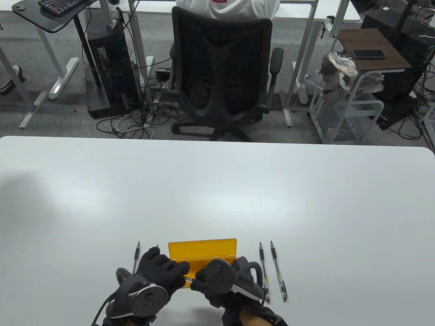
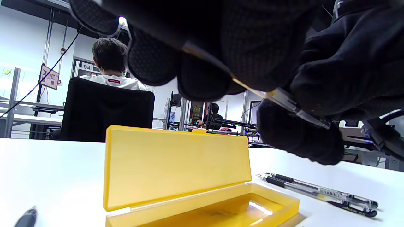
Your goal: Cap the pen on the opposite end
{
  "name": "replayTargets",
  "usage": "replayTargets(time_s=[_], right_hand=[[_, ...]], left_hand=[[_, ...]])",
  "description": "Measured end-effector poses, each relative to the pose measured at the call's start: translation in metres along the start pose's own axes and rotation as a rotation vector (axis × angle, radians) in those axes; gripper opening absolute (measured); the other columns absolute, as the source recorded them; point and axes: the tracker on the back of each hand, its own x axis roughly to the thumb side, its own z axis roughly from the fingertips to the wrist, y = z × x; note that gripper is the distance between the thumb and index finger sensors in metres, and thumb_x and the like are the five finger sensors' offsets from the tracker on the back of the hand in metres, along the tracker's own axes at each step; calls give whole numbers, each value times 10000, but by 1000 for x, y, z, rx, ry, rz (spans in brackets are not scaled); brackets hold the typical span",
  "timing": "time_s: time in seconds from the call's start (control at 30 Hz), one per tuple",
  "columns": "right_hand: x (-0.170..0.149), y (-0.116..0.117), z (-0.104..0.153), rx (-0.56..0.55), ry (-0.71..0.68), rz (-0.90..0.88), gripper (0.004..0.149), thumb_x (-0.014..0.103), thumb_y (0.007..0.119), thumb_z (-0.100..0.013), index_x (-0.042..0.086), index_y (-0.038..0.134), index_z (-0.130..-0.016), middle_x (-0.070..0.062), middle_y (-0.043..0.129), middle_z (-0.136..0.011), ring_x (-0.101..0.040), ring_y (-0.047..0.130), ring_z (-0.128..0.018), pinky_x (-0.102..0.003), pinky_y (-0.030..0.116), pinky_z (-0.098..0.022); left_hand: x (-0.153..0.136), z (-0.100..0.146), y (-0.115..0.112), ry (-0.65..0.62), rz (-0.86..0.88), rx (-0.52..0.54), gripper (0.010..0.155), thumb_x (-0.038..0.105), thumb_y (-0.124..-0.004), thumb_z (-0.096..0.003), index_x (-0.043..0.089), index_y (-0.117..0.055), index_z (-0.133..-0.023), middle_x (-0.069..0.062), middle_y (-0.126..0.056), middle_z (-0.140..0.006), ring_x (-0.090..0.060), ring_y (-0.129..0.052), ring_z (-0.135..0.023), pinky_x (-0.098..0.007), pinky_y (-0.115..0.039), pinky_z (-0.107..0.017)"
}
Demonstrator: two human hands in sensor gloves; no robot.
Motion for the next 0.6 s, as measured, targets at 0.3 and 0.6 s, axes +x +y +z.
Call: replayTargets(time_s=[0.3, 0.6], right_hand=[[0, 3, -7, 153, 1, -123, 465, 406, 901, -347, 173, 949, -747, -62, 994, -608, -204, 1008, -421, -386, 862, -339], [-30, -23, -2, -33, 296, -1, 487, 384, 870, -399, 91, 909, -786, -89, 992, -558, -176, 1000, -338, -359, 855, -284]], left_hand=[[0, -1, -4, 14, 22, -13, 565, 369, -952, -416, 169, -856, -936, -76, -972, -859, -324, -881, -822, -684, -510, -722], [-28, 9, 9, 179, 56, 63, 606, 411, -842, -500, 142, -733, -1032, -141, -851, -976, -392, -774, -891, -700, -484, -706]])
